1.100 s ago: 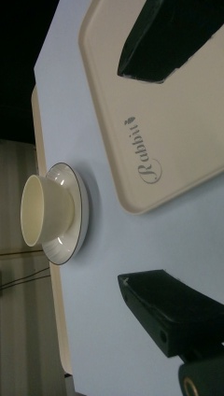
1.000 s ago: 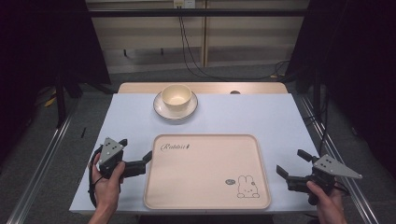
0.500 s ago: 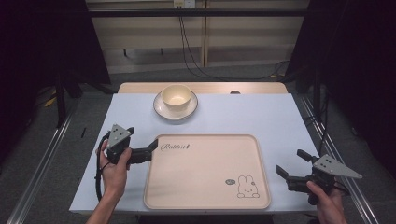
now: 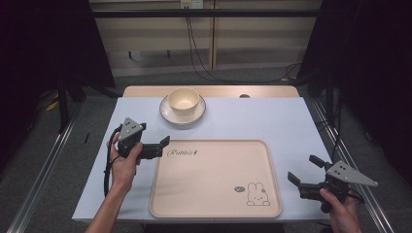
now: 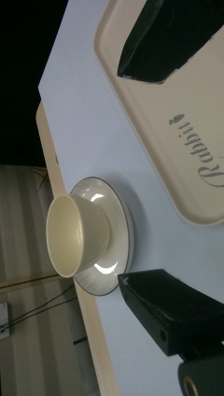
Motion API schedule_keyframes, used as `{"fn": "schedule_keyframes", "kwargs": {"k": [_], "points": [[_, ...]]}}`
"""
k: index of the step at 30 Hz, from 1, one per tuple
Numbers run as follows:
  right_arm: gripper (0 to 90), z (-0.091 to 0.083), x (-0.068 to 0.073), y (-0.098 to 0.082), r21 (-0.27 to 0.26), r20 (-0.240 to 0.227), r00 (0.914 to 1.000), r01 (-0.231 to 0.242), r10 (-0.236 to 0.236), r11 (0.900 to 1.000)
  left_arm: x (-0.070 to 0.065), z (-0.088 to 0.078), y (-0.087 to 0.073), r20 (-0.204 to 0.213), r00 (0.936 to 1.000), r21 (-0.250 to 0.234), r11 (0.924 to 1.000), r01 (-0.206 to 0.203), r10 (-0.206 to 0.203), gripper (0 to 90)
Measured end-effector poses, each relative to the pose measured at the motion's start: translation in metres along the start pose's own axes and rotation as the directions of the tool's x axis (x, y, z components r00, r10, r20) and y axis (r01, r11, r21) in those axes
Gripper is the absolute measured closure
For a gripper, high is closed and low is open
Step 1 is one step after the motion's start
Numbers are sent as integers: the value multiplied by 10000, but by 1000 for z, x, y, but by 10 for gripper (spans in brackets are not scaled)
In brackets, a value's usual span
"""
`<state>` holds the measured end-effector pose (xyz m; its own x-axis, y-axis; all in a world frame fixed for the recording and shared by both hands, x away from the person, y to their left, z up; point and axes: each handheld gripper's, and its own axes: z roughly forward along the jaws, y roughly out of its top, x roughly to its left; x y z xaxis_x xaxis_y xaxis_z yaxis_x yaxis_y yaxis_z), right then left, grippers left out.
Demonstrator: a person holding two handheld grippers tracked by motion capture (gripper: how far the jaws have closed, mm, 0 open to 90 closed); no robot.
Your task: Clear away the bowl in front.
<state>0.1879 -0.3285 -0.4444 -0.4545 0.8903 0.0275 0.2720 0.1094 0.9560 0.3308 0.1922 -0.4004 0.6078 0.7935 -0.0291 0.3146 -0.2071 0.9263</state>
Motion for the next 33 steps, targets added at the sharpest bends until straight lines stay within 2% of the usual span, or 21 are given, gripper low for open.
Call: {"fn": "schedule_keyframes", "kwargs": {"k": [1, 7, 9, 10, 17, 21, 24, 26, 31, 33], "points": [[15, 0, 0, 0, -3, -40, 10000, 10, -10, 10000, 1, 2, 0, -70, 9999, -6, 9999, -144, 144, 33], [15, 0, 0, 0, 37, -88, 10000, 33, -33, 10000, 9, 16, 5, -163, 9998, -52, 9999, 152, -153, 38], [15, 0, 0, 0, 46, -80, 10000, 40, -40, 10000, 11, 18, 7, -67, 9998, -182, 9996, 202, -203, 38], [15, 0, 0, 0, 58, -112, 9999, 71, -71, 10000, 11, 19, 8, -182, 9996, -139, 9997, 210, -213, 37], [15, 0, 0, 0, 50, -150, 9998, 87, -86, 9999, 16, 31, 16, 22, 10000, -72, 9999, 74, -74, 45], [15, 1, 0, 0, -1, -169, 9998, 47, -47, 10000, 20, 39, 20, -44, 9996, 174, 9994, 288, -287, 43], [14, 0, 0, 0, -59, -119, 9999, 104, -105, 9999, 22, 44, 23, -272, 9995, 157, 9998, 144, -139, 48], [12, 0, 0, 0, -124, -132, 9999, 32, -33, 9999, 25, 48, 27, -255, 9997, 272, 9996, -45, 52, 43], [10, 1, 0, 0, -94, 69, 9998, 204, -203, 9997, 29, 58, 34, -367, 9993, 342, 9994, 97, -84, 47], [8, 2, 1, -1, 16, 27, 9994, 336, -336, 9994, 30, 63, 37, -399, 9992, 397, 9992, -14, 29, 47]]}}
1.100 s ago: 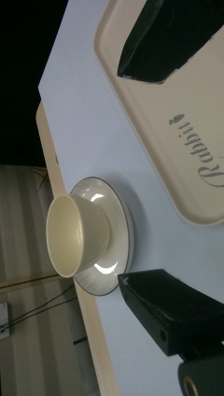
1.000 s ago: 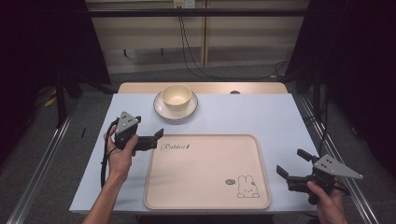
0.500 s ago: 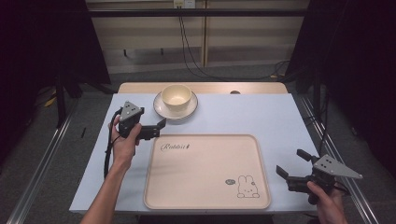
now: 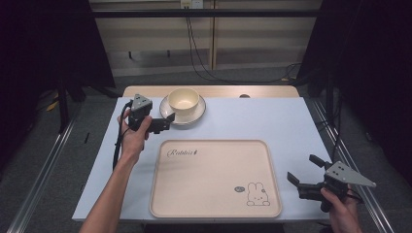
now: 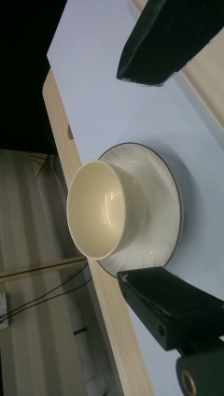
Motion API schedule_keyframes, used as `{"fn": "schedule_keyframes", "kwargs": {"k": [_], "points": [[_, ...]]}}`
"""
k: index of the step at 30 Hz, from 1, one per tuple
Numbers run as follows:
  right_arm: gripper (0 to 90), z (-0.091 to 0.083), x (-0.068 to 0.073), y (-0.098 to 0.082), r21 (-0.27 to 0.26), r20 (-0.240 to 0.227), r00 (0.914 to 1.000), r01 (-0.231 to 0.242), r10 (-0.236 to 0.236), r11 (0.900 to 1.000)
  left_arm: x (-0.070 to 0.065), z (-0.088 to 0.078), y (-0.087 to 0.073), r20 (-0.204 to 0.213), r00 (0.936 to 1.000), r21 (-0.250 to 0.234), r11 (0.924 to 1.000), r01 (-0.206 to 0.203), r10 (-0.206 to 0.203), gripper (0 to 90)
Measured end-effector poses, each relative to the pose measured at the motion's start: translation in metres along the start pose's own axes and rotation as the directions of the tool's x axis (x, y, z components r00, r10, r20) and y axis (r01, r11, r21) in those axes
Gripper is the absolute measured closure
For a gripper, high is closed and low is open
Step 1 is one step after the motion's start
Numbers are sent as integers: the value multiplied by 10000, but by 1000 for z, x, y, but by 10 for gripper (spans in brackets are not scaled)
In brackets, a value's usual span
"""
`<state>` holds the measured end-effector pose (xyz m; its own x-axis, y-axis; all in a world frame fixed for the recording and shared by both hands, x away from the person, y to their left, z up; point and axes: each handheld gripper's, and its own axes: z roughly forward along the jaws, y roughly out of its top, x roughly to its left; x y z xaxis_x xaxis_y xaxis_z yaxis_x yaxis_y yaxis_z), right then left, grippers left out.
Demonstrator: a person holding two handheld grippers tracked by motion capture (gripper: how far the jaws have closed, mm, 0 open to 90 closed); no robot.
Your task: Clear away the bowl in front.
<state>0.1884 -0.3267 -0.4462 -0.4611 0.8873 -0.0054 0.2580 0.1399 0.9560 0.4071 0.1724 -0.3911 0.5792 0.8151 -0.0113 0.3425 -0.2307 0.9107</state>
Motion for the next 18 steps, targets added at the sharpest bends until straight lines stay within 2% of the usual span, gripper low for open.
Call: {"fn": "schedule_keyframes", "kwargs": {"k": [6, 7, 9, 11, 14, 16, 18], "points": [[6, 0, 1, -1, -41, -27, 9999, 128, -128, 9999, 6, 16, 6, -215, 9997, 101, 9999, 69, -67, 60], [6, 0, 1, -1, -43, -36, 9999, 117, -117, 9999, 7, 18, 7, -365, 9993, 218, 9998, 22, -14, 61], [6, 0, 1, -1, -48, -59, 9999, 124, -125, 9999, 10, 24, 8, -317, 9995, 411, 9991, 104, -91, 66], [6, 1, 1, -1, -69, -81, 9998, 171, -171, 9998, 12, 30, 9, -359, 9993, 436, 9990, 114, -99, 65], [6, 1, 1, -1, -85, -99, 9998, 167, -167, 9998, 17, 37, 11, -273, 9991, 436, 9985, 335, -323, 69], [6, 1, 1, -1, -89, -106, 9998, 190, -191, 9998, 19, 42, 12, -439, 9984, 493, 9981, 368, -347, 77], [6, 1, 1, -1, -99, -113, 9997, 203, -204, 9997, 21, 48, 13, -433, 9980, 529, 9975, 472, -450, 89]]}}
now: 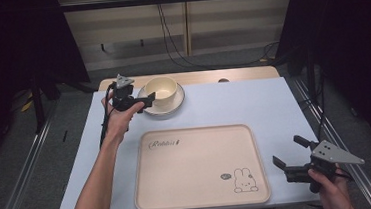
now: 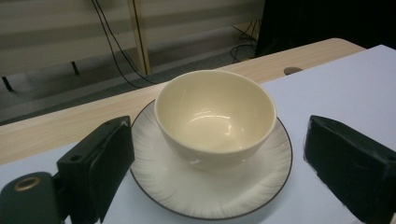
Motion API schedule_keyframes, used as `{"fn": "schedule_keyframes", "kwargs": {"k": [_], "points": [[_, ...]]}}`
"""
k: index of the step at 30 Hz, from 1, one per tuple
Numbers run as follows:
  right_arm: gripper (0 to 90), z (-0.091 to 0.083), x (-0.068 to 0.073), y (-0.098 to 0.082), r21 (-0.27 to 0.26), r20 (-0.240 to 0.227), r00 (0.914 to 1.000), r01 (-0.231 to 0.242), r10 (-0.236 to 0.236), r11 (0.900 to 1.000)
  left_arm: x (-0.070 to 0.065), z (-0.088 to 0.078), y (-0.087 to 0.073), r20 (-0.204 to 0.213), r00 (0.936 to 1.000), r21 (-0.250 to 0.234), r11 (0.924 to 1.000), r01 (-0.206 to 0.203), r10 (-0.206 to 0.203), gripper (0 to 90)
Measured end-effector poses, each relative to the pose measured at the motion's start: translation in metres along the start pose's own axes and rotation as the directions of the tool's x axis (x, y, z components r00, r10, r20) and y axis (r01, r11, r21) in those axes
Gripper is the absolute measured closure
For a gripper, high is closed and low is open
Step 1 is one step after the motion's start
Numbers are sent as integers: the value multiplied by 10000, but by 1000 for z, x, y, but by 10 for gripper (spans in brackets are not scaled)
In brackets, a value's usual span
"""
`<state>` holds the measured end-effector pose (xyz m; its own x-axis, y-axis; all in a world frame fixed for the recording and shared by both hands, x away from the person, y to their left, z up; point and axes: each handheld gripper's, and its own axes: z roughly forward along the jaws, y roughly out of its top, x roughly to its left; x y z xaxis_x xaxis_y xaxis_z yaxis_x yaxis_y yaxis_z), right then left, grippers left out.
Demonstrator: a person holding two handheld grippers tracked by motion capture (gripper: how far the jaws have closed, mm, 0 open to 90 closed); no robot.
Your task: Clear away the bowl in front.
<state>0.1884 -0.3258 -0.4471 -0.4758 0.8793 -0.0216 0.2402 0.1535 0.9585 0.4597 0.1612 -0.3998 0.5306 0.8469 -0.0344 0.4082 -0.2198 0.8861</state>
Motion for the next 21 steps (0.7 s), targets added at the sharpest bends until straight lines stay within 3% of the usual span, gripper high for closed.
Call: {"fn": "schedule_keyframes", "kwargs": {"k": [8, 12, 15, 17, 21], "points": [[6, 1, 0, 0, -27, -106, 9999, -25, 25, 10000, 7, 19, 6, -366, 9993, 347, 9994, 68, -55, 104], [6, 1, 0, 0, -5, -149, 9999, -7, 7, 10000, 7, 27, 8, -472, 9988, 523, 9986, -77, 101, 116], [7, 1, 0, 0, 0, -137, 9999, 16, -16, 10000, 9, 32, 9, -555, 9985, 477, 9989, 43, -17, 136], [7, 1, 0, 0, 17, -105, 9999, 42, -42, 10000, 11, 36, 9, -419, 9987, 496, 9982, 323, -302, 127], [7, 1, 0, 0, 13, -104, 9999, 47, -47, 10000, 14, 42, 7, -539, 9983, 814, 9964, 248, -204, 141]]}}
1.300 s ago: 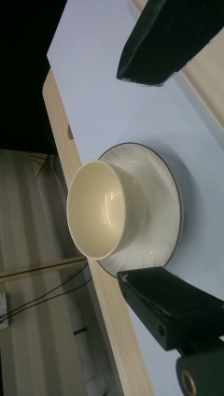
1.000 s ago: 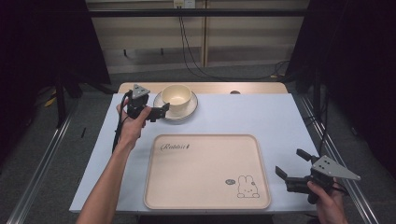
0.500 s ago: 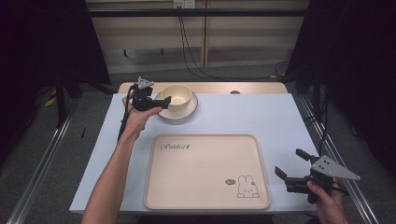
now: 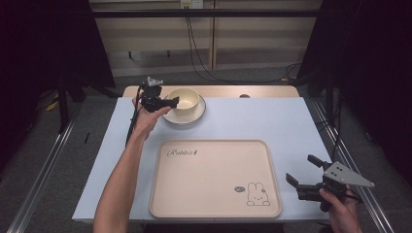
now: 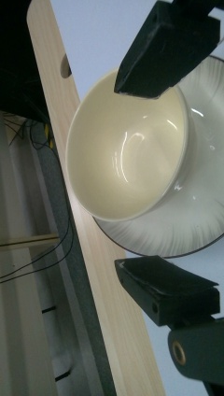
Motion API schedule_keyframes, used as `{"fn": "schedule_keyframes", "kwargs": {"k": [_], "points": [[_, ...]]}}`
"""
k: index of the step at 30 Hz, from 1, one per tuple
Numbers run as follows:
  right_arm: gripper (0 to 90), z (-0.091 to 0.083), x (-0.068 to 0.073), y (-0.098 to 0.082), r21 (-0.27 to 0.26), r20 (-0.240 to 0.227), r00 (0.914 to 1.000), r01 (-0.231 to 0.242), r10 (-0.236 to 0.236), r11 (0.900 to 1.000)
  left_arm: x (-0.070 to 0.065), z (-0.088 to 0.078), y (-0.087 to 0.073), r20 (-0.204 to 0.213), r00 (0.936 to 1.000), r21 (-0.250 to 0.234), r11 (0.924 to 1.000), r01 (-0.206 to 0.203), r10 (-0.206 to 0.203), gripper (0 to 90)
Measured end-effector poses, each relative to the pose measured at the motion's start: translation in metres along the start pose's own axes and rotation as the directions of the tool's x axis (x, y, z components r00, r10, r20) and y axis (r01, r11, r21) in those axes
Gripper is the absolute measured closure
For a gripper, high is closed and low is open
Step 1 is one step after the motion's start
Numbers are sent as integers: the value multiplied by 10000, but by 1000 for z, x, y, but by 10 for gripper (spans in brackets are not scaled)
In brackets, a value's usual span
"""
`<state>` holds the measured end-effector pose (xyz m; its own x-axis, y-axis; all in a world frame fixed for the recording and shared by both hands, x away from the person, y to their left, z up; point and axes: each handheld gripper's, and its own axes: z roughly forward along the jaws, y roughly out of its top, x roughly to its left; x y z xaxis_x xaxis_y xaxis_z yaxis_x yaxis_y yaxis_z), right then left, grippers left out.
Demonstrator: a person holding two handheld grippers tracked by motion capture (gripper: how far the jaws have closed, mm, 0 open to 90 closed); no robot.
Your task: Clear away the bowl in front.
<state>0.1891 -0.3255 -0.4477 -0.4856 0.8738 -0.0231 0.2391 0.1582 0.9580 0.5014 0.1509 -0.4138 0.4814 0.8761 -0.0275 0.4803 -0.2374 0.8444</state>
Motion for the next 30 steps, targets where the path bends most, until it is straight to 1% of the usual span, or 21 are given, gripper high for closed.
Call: {"fn": "schedule_keyframes", "kwargs": {"k": [6, 7, 8, 9, 10, 11, 12, 13, 15, 16, 17, 19, 20, 21, 23, 24, 25, 26, 27, 28, 30], "points": [[8, 0, 0, 0, 6, -2, 10000, 70, -70, 10000, 4, 14, -5, -224, 9993, 86, 9995, 295, -293, 142], [8, 0, 0, 0, 25, -62, 10000, 45, -44, 10000, 5, 17, -6, -329, 9993, 311, 9993, 186, -176, 141], [8, 0, 0, 0, 23, -100, 9999, 37, -36, 10000, 6, 19, -6, -360, 9991, 408, 9989, 243, -229, 141], [8, 0, 0, 0, 25, -103, 9999, 22, -22, 10000, 9, 21, -6, -254, 9982, 433, 9975, 562, -551, 146], [8, 0, 0, 0, 46, -86, 10000, 29, -29, 10000, 10, 22, -6, -243, 9979, 495, 9969, 606, -594, 150], [8, 0, 0, 0, 61, -49, 10000, 18, -18, 10000, 11, 23, -5, -198, 9988, 854, 9953, 459, -444, 170], [8, 0, 0, 0, 86, -133, 9999, 26, -25, 10000, 9, 25, -4, -255, 9974, 990, 9927, 691, -669, 209], [8, 0, 0, 0, 50, -113, 9999, 51, -51, 10000, 7, 27, -4, -294, 9983, 1004, 9935, 533, -506, 209], [8, 0, 0, -1, 69, -148, 9999, 88, -87, 9999, 4, 31, -3, -305, 9971, 870, 9936, 717, -693, 222], [8, 0, 0, -1, 40, -170, 9998, 58, -57, 10000, 6, 31, -3, -278, 9984, 1045, 9932, 509, -482, 224], [8, 0, 0, -1, 30, -116, 9999, 56, -56, 10000, 5, 33, -4, -298, 9979, 1056, 9925, 612, -583, 234], [8, 0, 0, -1, 96, -157, 9999, 62, -60, 9999, 6, 35, -5, -217, 9984, 1178, 9915, 543, -521, 297], [8, 0, 0, -1, 88, -163, 9999, 41, -40, 10000, 7, 36, -5, -328, 9980, 1261, 9903, 585, -548, 302], [8, 0, 0, -1, 74, -172, 9998, 44, -43, 10000, 6, 39, -6, -385, 9963, 1171, 9899, 804, -764, 278], [8, 0, 0, -1, 57, -196, 9998, 60, -58, 10000, 7, 42, -8, -438, 9951, 1317, 9869, 933, -882, 277], [8, 0, 0, -1, 51, -209, 9998, 46, -45, 10000, 9, 42, -9, -407, 9968, 1556, 9850, 746, -690, 285], [8, 0, 0, -1, 70, -188, 9998, 66, -65, 10000, 8, 44, -10, -521, 9961, 1655, 9831, 785, -708, 292], [8, 0, 0, -1, 86, -208, 9998, 51, -49, 10000, 9, 45, -10, -470, 9951, 1743, 9802, 939, -870, 291], [8, 0, -1, -1, 70, -199, 9998, 96, -95, 9999, 10, 46, -10, -410, 9919, 1722, 9770, 1259, -1206, 297], [8, 0, -1, -1, 59, -216, 9997, 64, -63, 10000, 12, 45, -9, -300, 9930, 1977, 9732, 1177, -1141, 315], [8, 0, -1, -1, 58, -190, 9998, 75, -74, 10000, 8, 48, -9, -468, 9920, 2013, 9716, 1240, -1169, 335]]}}
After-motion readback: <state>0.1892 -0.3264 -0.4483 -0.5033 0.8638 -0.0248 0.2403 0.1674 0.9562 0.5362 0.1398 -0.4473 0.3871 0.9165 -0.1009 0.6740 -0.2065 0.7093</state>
